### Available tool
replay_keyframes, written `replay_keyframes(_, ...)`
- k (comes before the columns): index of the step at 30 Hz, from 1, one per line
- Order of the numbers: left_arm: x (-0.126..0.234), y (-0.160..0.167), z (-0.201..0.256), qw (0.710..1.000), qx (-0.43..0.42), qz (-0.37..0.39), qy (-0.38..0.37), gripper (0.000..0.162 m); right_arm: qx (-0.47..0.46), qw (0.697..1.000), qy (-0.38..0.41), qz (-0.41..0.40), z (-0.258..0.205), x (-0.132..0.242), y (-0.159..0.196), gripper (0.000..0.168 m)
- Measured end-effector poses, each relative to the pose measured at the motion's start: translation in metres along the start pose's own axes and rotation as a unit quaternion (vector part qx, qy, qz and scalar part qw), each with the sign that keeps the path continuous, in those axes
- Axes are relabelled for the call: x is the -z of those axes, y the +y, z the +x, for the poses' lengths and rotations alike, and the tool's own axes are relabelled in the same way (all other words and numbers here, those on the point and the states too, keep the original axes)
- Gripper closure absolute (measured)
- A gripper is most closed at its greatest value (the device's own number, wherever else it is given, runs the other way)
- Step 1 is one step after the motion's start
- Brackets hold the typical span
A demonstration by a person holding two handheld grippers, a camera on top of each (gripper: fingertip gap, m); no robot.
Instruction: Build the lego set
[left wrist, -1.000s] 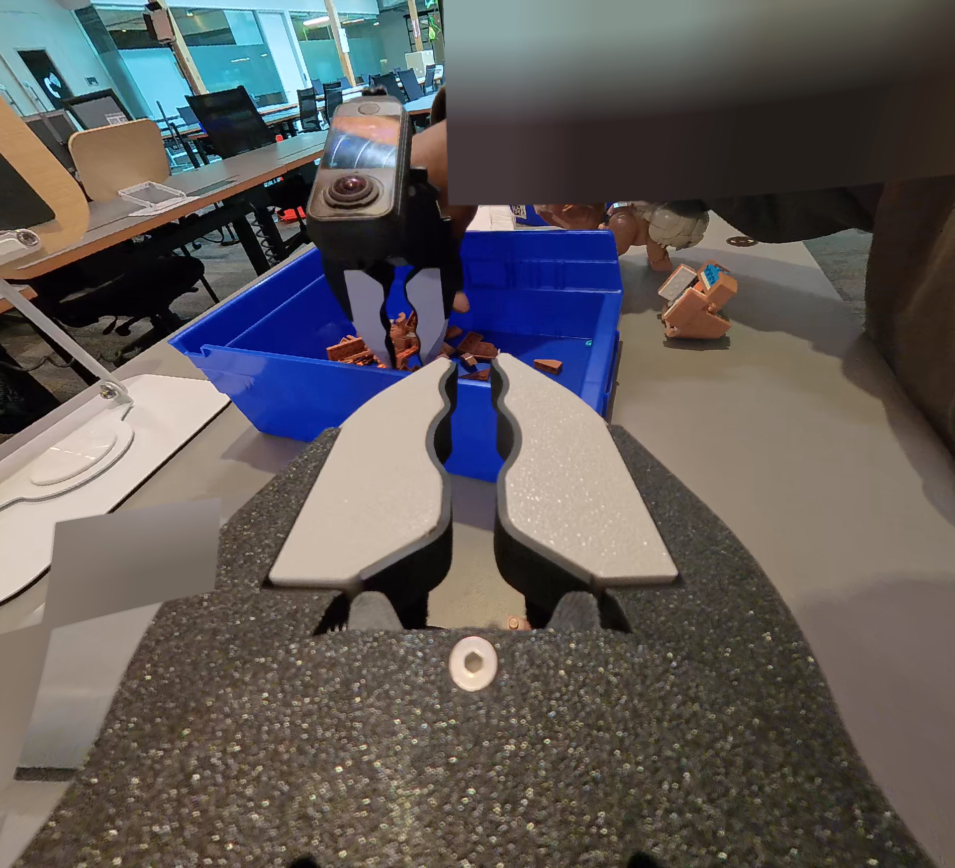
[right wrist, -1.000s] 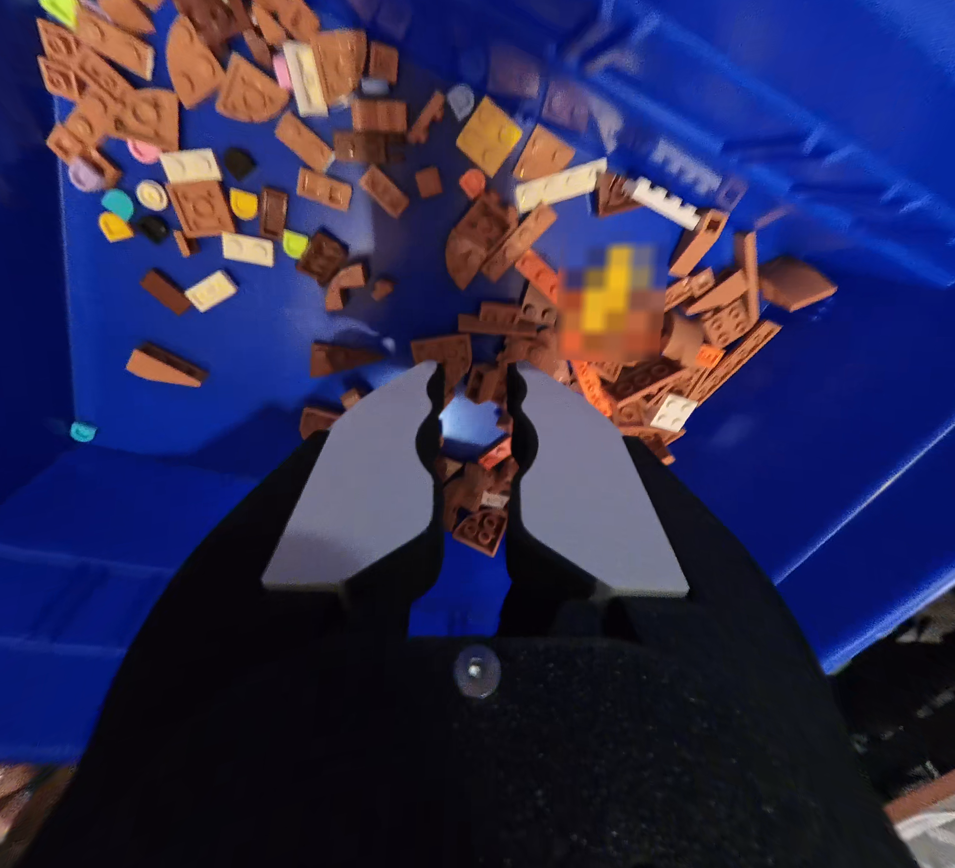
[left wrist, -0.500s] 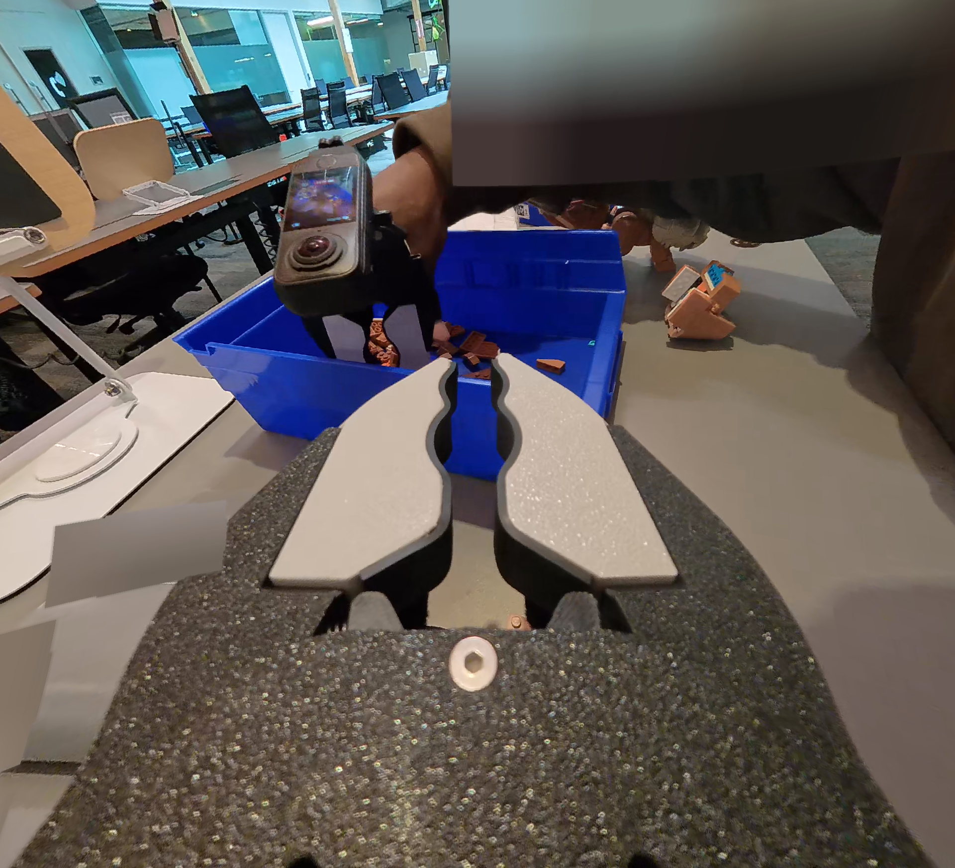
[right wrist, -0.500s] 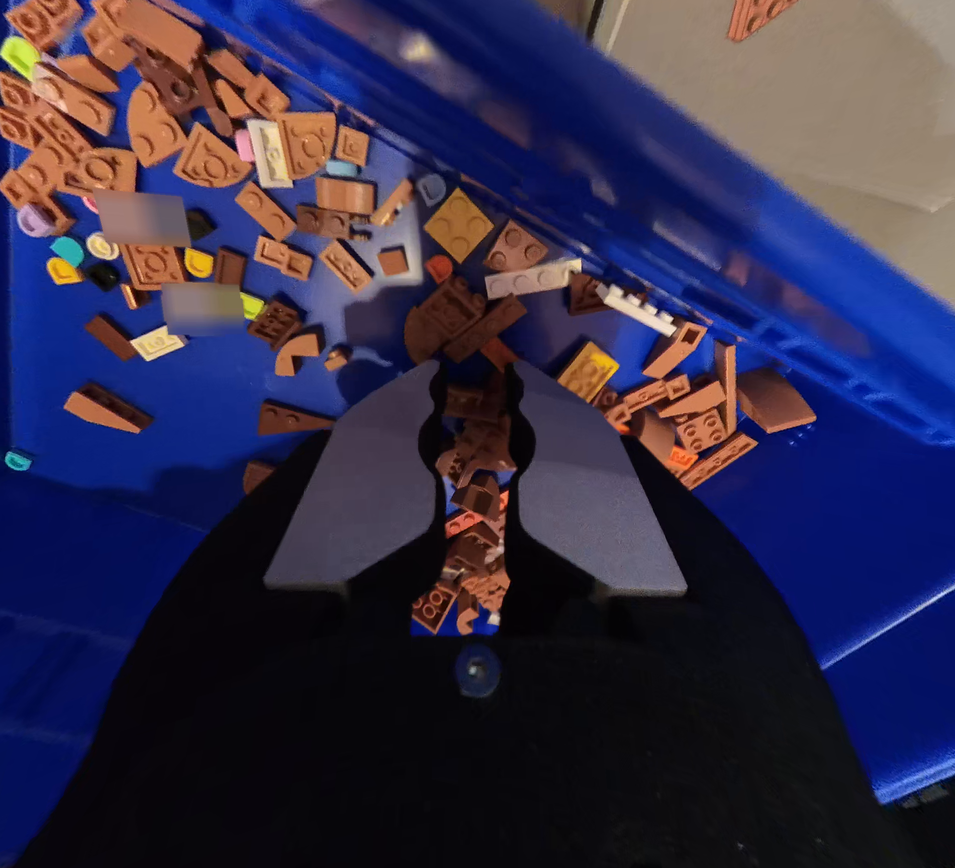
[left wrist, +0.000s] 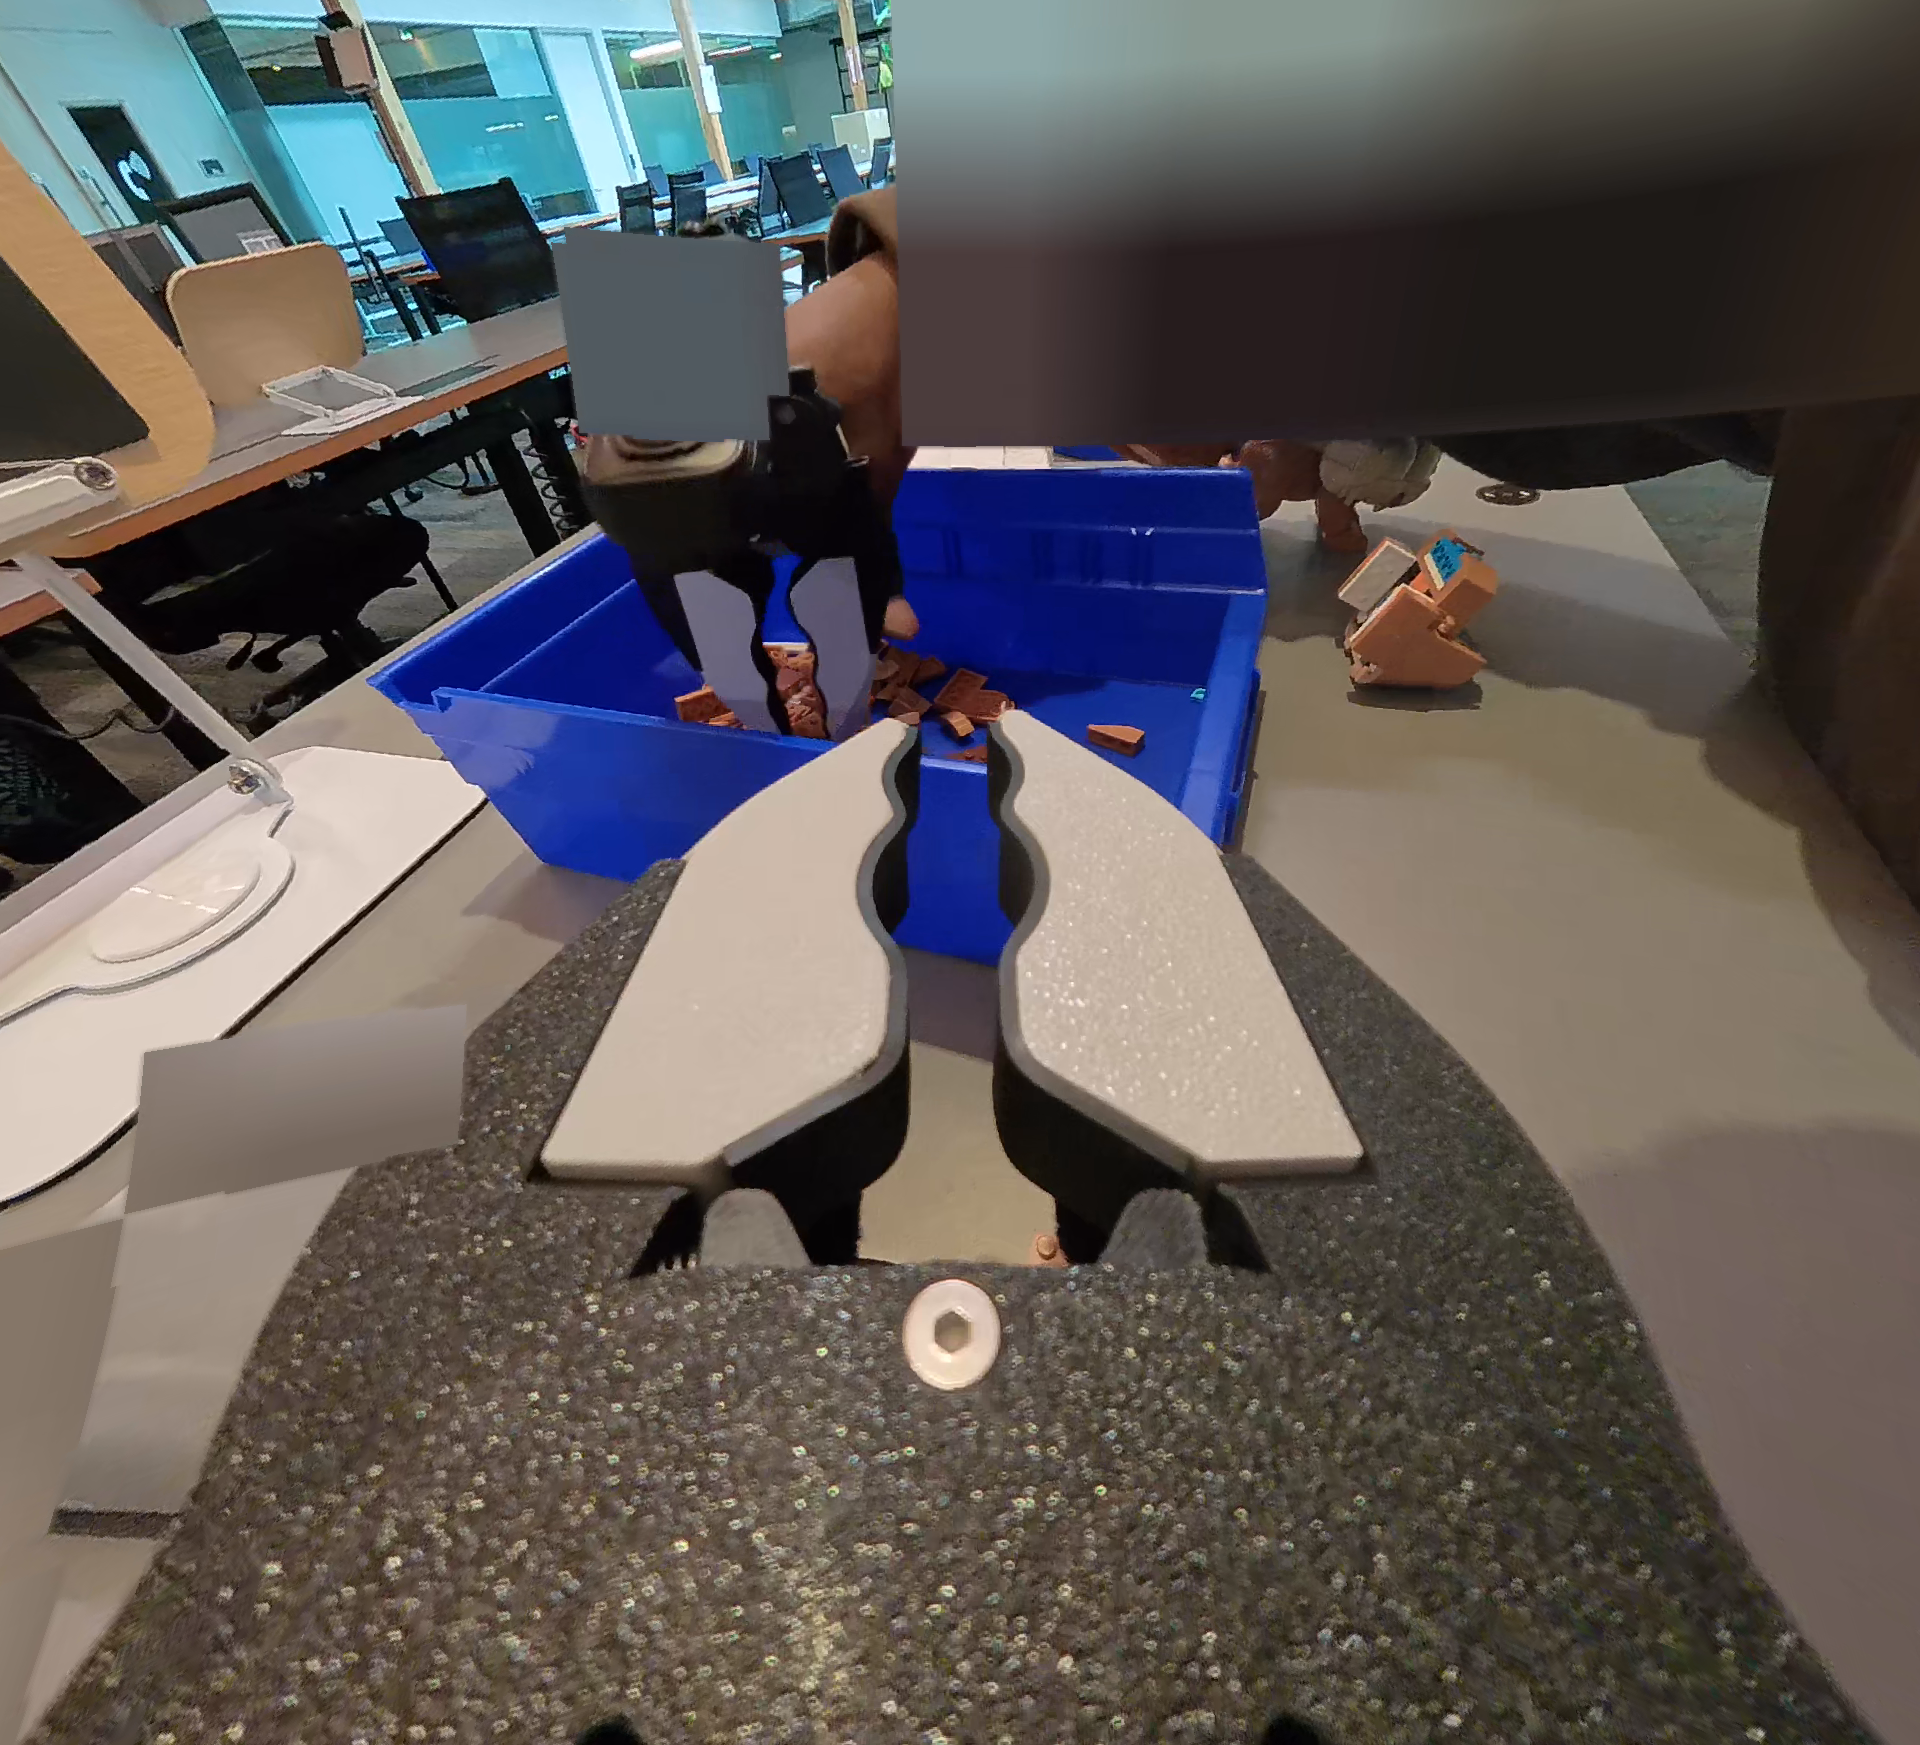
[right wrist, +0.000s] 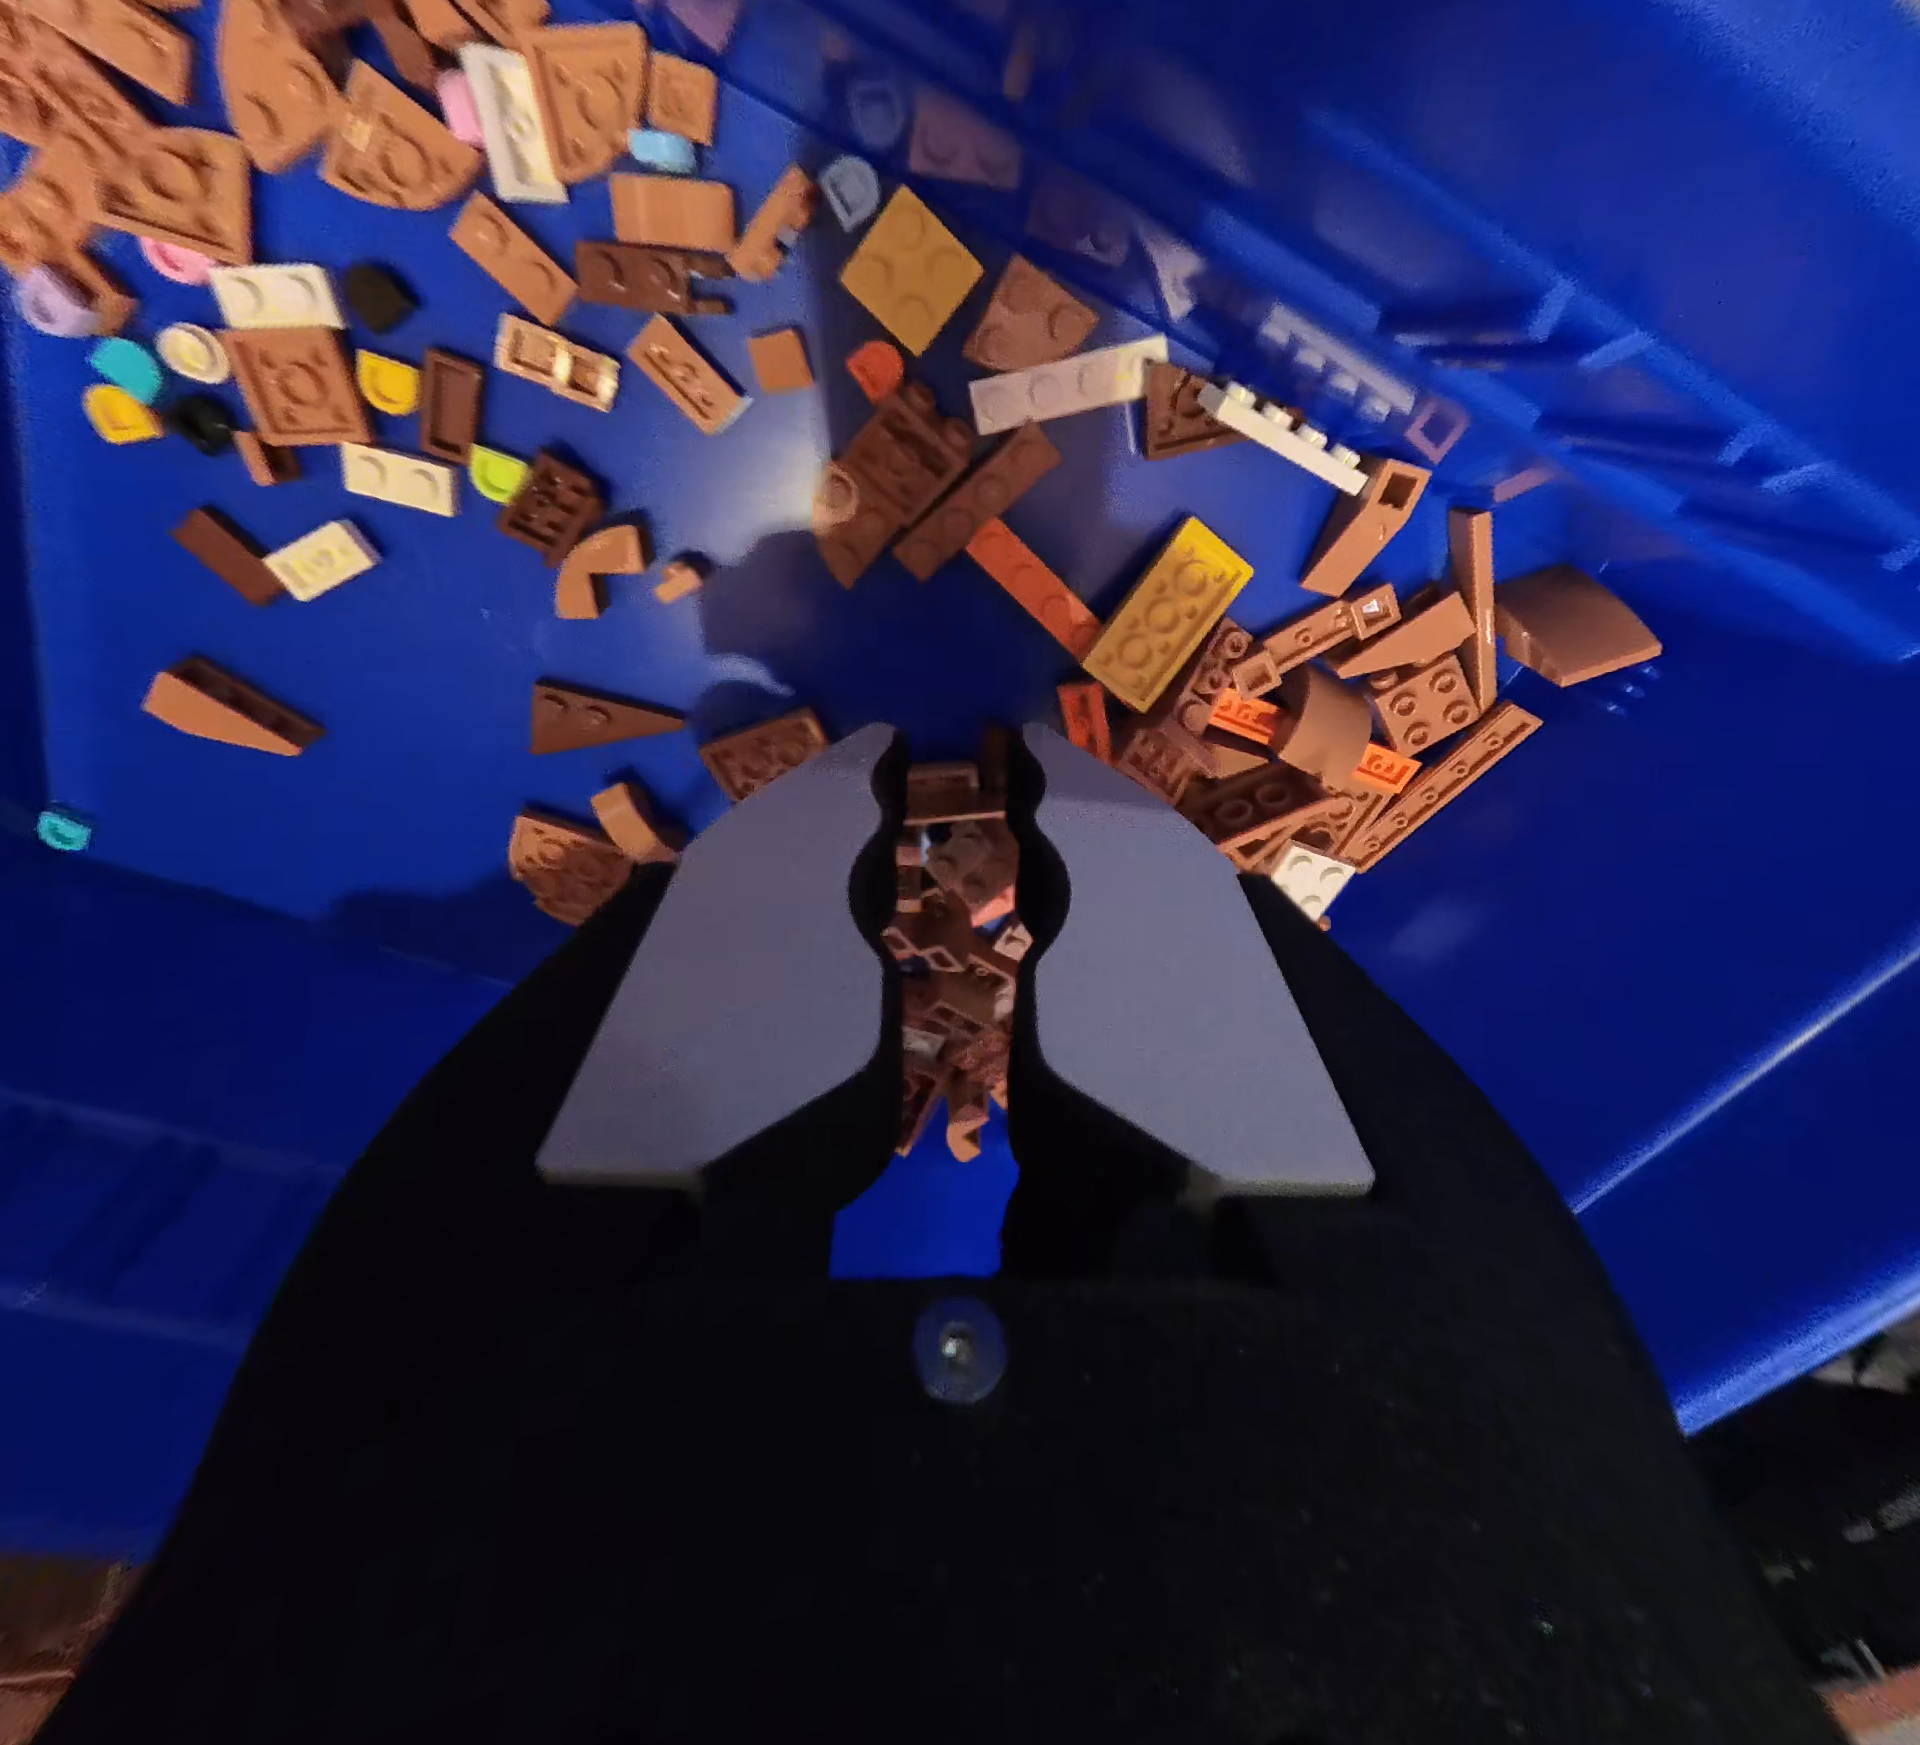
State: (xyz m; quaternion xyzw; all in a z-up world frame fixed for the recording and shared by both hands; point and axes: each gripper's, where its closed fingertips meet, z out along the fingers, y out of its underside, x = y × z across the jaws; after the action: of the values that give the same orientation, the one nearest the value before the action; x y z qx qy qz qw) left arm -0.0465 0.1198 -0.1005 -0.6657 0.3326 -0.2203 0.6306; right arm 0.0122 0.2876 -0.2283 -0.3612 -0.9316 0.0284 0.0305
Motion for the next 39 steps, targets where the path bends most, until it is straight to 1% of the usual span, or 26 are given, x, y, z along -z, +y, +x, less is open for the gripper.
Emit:
replay_keyframes(5, 0.002, -0.002, -0.003, 1.000, 0.006, 0.006, -0.004, 0.150, -0.002, 1.000, -0.002, 0.018, -0.017, 0.014, -0.002, 0.150)
replay_keyframes(14, 0.005, -0.002, -0.008, 1.000, 0.012, 0.010, -0.011, 0.150, -0.032, 0.999, 0.029, 0.027, -0.042, 0.050, 0.025, 0.148)
replay_keyframes(21, 0.004, 0.000, -0.008, 1.000, 0.014, 0.008, -0.010, 0.150, -0.062, 0.997, 0.037, 0.025, -0.060, 0.068, 0.043, 0.146)
replay_keyframes(25, 0.004, -0.002, -0.007, 1.000, 0.015, 0.010, -0.009, 0.150, -0.078, 0.995, 0.041, 0.045, -0.089, 0.080, 0.045, 0.145)
replay_keyframes(30, 0.003, -0.003, -0.004, 1.000, 0.014, 0.012, -0.003, 0.150, -0.111, 0.987, 0.076, 0.087, -0.120, 0.097, 0.042, 0.143)
replay_keyframes(33, 0.002, -0.002, -0.003, 1.000, 0.016, 0.012, -0.002, 0.150, -0.126, 0.982, 0.093, 0.101, -0.129, 0.103, 0.042, 0.143)
replay_keyframes(39, 0.001, -0.001, -0.002, 1.000, 0.017, 0.009, -0.002, 0.150, -0.140, 0.980, 0.103, 0.096, -0.133, 0.104, 0.047, 0.143)
